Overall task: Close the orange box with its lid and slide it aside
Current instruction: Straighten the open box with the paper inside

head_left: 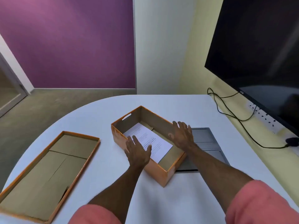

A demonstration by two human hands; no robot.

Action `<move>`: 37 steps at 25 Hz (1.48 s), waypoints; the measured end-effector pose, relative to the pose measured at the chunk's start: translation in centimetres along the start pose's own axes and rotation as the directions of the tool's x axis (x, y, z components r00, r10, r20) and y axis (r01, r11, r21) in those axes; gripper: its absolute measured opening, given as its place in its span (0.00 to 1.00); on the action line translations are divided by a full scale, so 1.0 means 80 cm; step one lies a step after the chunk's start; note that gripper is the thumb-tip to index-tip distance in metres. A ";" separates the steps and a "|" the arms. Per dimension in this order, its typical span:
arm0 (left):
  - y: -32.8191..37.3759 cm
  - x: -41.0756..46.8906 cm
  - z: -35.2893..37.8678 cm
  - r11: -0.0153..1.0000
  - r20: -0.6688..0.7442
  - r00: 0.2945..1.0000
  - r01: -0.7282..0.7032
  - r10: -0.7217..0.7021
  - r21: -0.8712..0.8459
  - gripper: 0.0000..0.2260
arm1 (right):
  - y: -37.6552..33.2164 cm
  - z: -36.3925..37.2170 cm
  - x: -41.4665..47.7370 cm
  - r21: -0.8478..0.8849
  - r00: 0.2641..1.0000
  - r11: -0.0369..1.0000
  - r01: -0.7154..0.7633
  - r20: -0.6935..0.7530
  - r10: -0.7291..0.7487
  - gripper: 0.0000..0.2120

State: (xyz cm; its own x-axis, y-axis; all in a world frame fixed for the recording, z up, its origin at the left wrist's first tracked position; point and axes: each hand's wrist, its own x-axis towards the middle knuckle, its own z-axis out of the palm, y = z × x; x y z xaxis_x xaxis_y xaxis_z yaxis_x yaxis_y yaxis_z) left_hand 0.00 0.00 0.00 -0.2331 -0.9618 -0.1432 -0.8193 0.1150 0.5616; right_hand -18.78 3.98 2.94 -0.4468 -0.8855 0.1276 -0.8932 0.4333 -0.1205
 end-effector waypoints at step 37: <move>-0.069 -0.099 -0.037 0.920 0.092 0.983 -0.115 0.160 -0.374 0.17 | 0.028 0.016 -0.199 0.499 0.854 0.711 -0.495 0.128 0.505 0.09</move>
State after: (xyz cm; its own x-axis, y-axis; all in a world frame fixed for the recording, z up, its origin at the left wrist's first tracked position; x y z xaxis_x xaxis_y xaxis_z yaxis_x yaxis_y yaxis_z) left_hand 7.88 6.27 0.45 -0.4086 -0.9040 -0.1258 -0.5316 0.1238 0.8379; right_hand -13.57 18.83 -0.63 -0.8258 -0.5585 -0.0778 -0.3881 0.6629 -0.6402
